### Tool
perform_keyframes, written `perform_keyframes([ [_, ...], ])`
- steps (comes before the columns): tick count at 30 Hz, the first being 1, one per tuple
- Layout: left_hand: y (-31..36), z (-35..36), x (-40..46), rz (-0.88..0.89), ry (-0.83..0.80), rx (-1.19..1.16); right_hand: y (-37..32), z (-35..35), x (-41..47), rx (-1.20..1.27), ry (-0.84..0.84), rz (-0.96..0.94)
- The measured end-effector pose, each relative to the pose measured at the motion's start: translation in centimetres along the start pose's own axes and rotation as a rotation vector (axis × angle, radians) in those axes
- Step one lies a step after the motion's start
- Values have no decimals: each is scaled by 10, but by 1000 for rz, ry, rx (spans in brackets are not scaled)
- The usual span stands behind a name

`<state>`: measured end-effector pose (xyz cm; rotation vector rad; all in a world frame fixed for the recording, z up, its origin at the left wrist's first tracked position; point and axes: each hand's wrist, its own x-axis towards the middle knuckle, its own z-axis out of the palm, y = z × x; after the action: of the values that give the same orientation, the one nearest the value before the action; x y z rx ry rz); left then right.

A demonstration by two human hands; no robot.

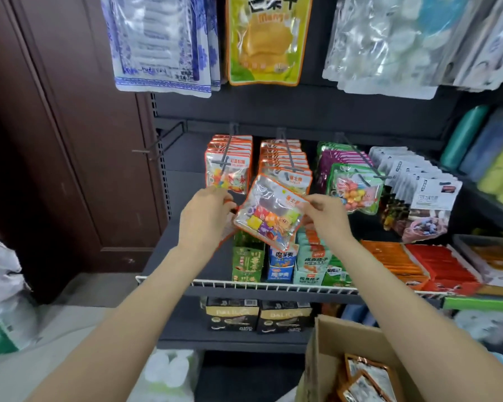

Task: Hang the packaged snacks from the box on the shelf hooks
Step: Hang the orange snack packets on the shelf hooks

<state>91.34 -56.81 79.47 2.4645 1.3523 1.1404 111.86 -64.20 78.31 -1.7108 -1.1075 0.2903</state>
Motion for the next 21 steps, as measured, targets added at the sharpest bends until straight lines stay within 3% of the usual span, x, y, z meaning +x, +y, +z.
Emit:
perform_keyframes([
  [4, -9, 3, 13, 88, -20, 78, 3, 6, 26, -221, 44, -45],
  [21, -12, 11, 36, -22, -16, -251, 1, 21, 62, -573, 262, -12],
])
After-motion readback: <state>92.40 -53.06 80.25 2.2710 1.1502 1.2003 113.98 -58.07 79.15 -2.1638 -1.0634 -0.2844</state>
